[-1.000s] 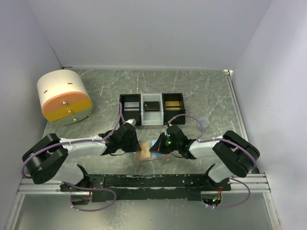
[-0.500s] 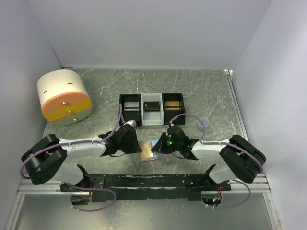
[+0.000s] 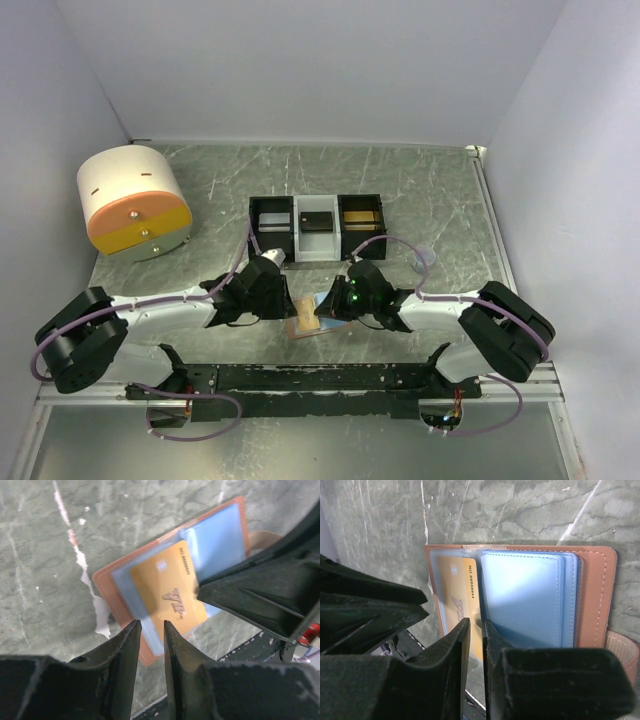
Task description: Take the credit cards out of the card holder
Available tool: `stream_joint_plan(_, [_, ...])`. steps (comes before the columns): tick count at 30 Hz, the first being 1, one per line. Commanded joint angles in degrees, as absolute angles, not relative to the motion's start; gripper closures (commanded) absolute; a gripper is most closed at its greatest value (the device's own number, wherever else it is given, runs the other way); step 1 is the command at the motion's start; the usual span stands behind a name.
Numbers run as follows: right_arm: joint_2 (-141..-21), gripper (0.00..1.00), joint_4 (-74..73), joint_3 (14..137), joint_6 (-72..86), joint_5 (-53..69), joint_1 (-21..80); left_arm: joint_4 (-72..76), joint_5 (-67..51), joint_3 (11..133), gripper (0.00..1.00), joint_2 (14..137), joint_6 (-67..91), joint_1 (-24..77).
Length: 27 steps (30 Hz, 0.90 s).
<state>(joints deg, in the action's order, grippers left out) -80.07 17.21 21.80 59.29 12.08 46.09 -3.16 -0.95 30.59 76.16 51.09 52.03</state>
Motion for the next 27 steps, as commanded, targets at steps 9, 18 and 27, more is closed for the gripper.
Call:
stream_joint_plan(9, [-80.29,0.78,13.12,23.81,57.84,9.23,46.06,0.75,-5.86,31.77,0.65,78.52,48.08,53.41])
stream_joint_plan(18, [-80.11,0.72,14.81,22.91,58.61,10.42,46.08,-4.96,-0.85,31.72,0.71,81.90,49.50,54.15])
stream_joint_plan(27, [-80.62,0.87,19.06,22.10,59.97,12.52,46.13,-5.41,-0.37,30.96,0.72,80.41,49.72,54.14])
